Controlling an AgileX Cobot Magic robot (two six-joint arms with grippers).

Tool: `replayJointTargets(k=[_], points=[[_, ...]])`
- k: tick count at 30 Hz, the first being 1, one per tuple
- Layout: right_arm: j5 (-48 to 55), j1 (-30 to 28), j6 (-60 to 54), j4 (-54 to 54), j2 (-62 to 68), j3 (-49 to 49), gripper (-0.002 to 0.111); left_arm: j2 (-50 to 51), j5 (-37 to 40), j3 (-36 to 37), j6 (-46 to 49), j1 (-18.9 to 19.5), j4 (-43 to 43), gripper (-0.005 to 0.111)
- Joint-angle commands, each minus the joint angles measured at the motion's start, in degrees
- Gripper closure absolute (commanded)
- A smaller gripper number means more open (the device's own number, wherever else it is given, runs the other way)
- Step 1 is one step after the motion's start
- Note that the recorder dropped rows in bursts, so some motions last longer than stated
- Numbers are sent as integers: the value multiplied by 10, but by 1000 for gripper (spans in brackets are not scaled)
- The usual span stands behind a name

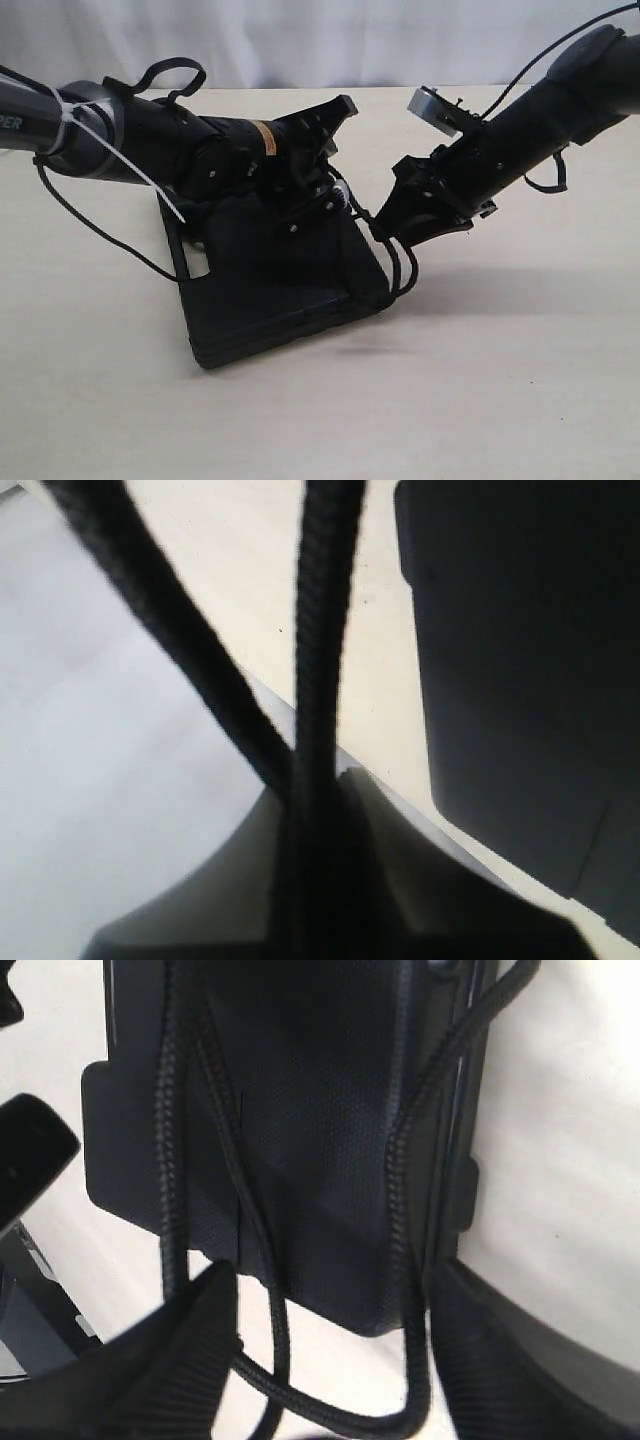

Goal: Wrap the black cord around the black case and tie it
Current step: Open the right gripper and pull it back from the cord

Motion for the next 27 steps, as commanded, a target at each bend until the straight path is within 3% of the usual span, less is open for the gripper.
replayJointTargets(k=[1,7,13,22,27], points=[[-3,0,3,7,-2,3,47,0,-10,-1,-8,2,-2,107],[-16,0,24,59,-2,3,47,0,3,-1,-18,1,-4,107],[-5,0,68,82,-2,3,47,0,10,-1,-126,1,-4,107],[-14,-10,43,150,-2,3,47,0,36,-1,-126,1,-4,107],[1,-58,24,149,-17,-1,47,0,39,-1,-126,1,-4,107]])
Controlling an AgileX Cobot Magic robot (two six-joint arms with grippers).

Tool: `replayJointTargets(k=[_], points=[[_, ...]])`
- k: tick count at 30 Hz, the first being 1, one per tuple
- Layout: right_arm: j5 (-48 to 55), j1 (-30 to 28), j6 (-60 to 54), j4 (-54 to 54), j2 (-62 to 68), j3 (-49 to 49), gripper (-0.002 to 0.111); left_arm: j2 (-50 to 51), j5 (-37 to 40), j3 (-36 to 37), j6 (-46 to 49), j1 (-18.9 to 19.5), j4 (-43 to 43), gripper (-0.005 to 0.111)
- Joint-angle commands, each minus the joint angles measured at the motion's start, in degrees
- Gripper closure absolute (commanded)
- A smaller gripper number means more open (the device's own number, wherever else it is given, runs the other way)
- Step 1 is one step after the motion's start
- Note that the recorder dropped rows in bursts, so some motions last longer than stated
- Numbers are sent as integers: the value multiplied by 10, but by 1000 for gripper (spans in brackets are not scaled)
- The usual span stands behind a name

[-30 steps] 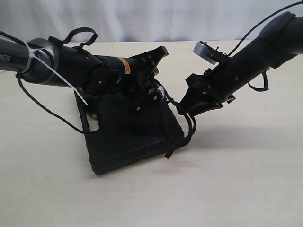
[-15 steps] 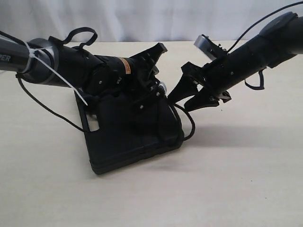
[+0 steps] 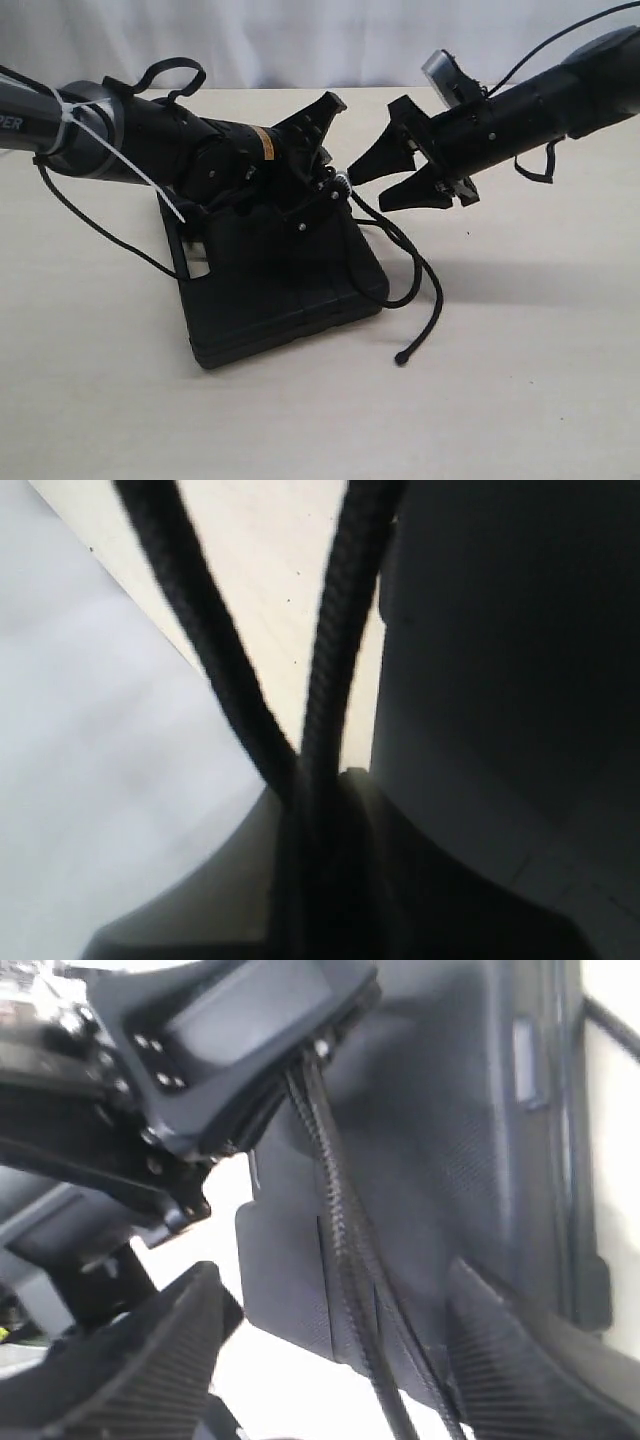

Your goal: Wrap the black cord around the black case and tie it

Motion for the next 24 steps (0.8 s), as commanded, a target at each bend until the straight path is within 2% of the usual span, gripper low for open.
replayJointTargets(k=[1,2,3,6,8,11,14,17,20,22,24], points=[[2,-49,-8,-33,-22,-1,47,0,4,-1,-7,1,-4,107],[-1,-60,4,-68,-25,-1,47,0,4,-1,-7,1,-4,107],[-14,-65,39,-168,-26,-1,51,0,6,-1,-7,1,-2,107],[-64,-45,103,-321,-26,0,62,0,12,-1,-7,0,-2,107],[-100,-6,101,-386,-24,0,67,-8,28,-1,-11,0,-4,107],[-158,74,86,-476,-15,0,67,-37,61,-1,-24,0,-3,107],[-183,110,76,-486,13,0,67,-62,119,1,-24,0,0,107],[-198,116,82,-486,36,0,68,-67,144,1,-15,0,0,107],[-207,112,122,-488,44,0,82,-67,151,1,-9,0,0,107],[-213,105,153,-490,44,-1,101,-67,152,1,3,0,0,107],[-212,90,189,-485,44,-7,104,-67,152,1,14,0,0,107]])
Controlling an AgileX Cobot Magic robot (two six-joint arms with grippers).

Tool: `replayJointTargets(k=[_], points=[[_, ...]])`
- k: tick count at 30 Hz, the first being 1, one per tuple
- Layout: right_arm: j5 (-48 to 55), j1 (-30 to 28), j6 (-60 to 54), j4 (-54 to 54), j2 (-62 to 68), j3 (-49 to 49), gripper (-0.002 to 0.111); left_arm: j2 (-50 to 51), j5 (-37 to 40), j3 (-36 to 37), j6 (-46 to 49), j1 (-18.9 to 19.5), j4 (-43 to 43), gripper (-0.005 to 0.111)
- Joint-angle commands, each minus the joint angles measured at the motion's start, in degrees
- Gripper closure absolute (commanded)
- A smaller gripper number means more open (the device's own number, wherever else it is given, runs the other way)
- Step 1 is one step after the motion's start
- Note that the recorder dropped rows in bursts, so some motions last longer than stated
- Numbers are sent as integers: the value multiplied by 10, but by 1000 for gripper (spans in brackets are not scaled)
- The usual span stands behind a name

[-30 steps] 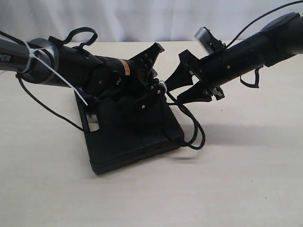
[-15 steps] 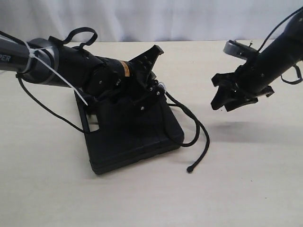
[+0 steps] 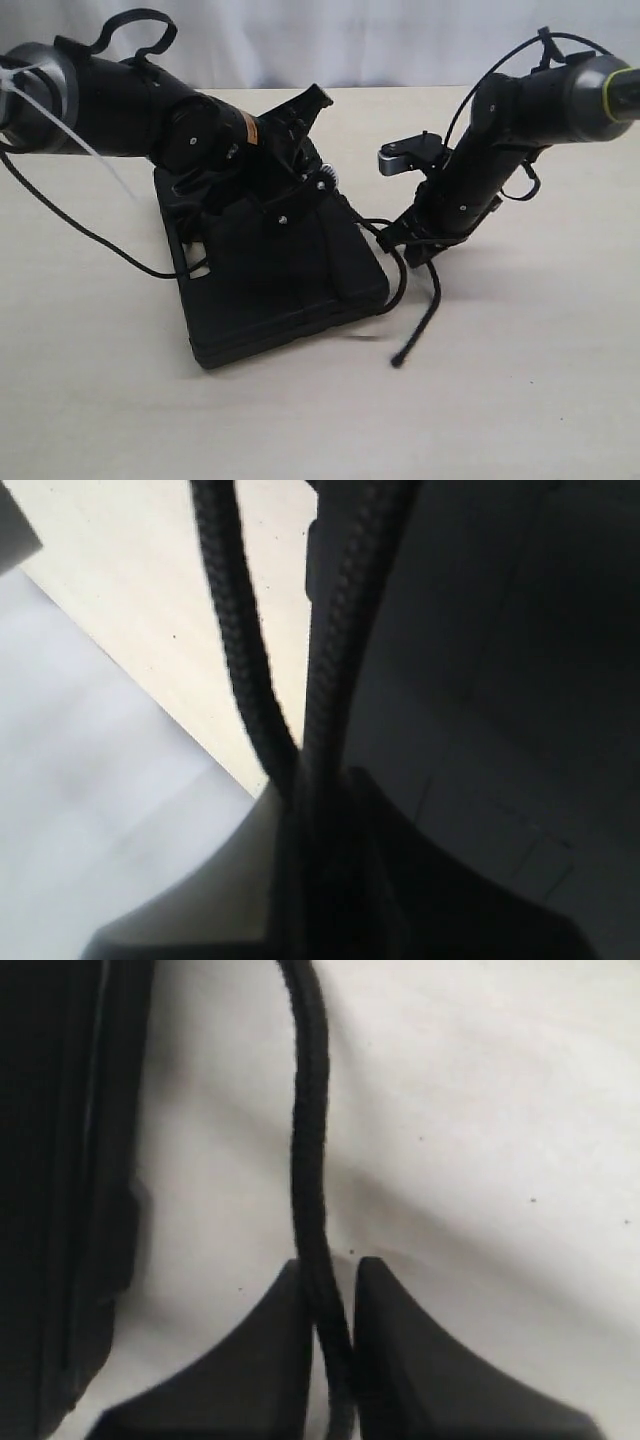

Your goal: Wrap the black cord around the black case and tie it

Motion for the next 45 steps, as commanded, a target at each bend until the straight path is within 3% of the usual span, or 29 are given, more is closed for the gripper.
replayJointTargets(k=[1,9,16,21,31,41,45], points=[[-6,-31,65,16,-2,-14,104,-5,4,1,18,0,-2,107],[82,-128,-81,283,-4,-44,104,-5,-10,1,53,0,0,107],[46,-172,-109,318,-4,-48,104,-5,-30,1,66,0,0,107],[85,-199,-112,347,-4,-81,104,-5,-28,1,94,0,0,107],[181,-193,-146,411,-4,-93,104,5,-47,1,93,0,-2,107],[183,-109,-161,411,-2,-57,104,14,-47,1,61,0,-21,106],[181,-90,-161,411,-2,-57,104,11,-46,1,57,0,-185,83]])
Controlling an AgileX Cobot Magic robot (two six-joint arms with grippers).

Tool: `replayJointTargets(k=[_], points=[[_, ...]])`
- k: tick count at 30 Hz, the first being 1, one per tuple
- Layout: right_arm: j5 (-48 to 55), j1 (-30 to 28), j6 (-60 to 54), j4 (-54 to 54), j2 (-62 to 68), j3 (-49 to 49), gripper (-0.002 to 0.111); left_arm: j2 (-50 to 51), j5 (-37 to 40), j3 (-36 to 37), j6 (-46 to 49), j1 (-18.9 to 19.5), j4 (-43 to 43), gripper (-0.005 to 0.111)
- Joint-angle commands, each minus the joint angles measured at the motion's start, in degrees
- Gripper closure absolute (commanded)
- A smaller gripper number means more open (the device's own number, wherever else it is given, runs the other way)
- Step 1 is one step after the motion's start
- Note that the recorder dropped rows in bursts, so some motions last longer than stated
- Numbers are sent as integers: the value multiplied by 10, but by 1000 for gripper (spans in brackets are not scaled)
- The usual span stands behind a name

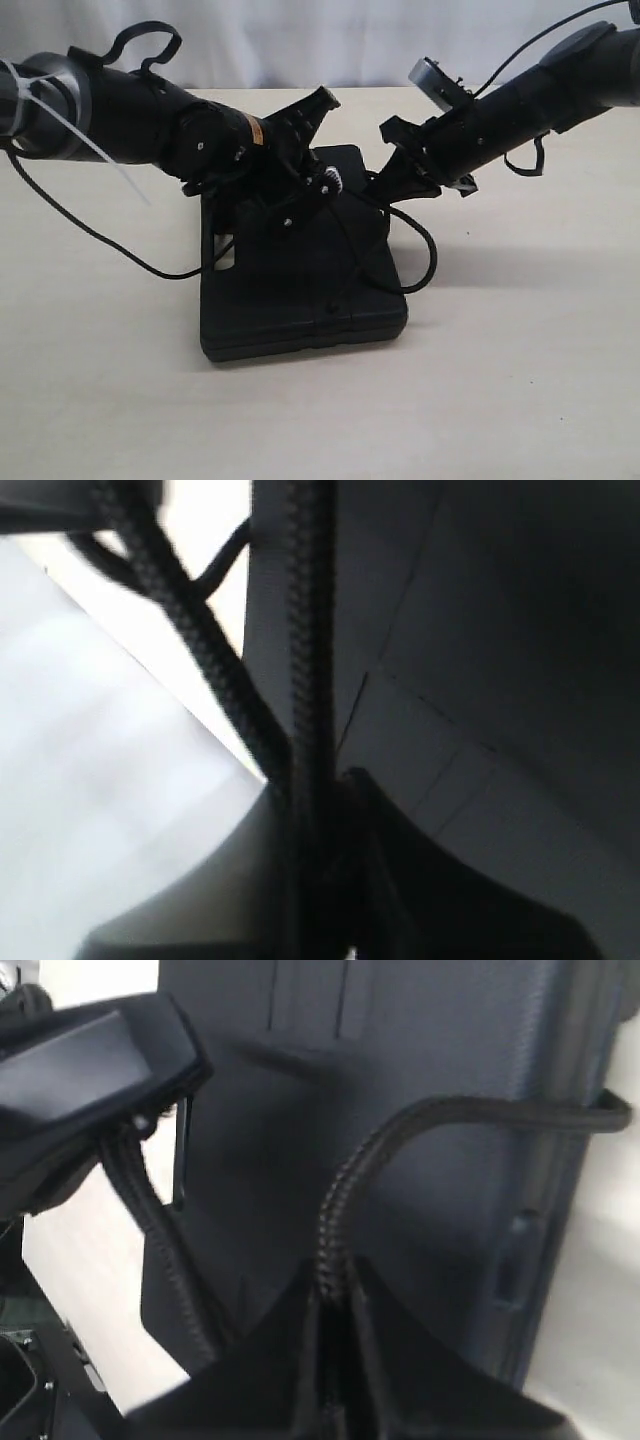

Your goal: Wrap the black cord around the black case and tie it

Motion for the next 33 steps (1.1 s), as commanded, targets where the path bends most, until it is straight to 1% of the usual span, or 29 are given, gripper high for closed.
replayJointTargets(k=[1,4,6,8,9,10,11,13,14,15,16,18,19,22,24,26,27,31,33], points=[[4,6,-8,2,-4,3,104,-6,-4,1,-10,0,-151,76],[4,6,-8,2,-4,3,104,-12,-2,1,-10,0,-225,58],[4,6,-8,2,-4,3,104,-17,-2,1,-10,0,-266,49],[4,6,-8,2,-4,3,104,-28,-1,1,-18,0,-302,44],[4,6,-8,2,-4,3,104,-34,0,1,-37,0,-318,42],[0,6,-8,2,-4,3,104,-50,6,1,-87,0,-332,40],[-2,6,-9,2,-4,3,104,-65,21,1,-128,0,-333,40],[-2,6,-11,2,-4,3,104,-86,71,1,-176,0,-333,41],[-2,6,-11,2,-4,3,104,-101,114,1,-206,0,-337,41],[-2,6,-12,2,-4,3,104,-120,176,1,-258,0,-336,41],[-2,6,-12,2,-4,3,104,-129,213,1,-293,0,-332,41],[-2,6,-16,2,-4,3,104,-136,254,1,-363,0,-313,41],[-2,6,-17,2,-4,3,104,-137,269,1,-412,0,-286,41],[6,6,-17,2,-4,3,104,-134,286,1,-512,0,-204,41],[14,6,-17,2,-4,3,104,-134,295,1,-559,0,-171,41],[17,6,-17,2,-4,3,104,-134,314,1,-580,0,-174,41],[17,6,-17,2,-4,3,104,-134,335,1,-580,0,-187,41],[16,6,-17,2,-5,3,104,-134,418,1,-572,0,-266,41],[16,6,-18,2,-5,3,104,-133,438,1,-572,0,-304,41]])
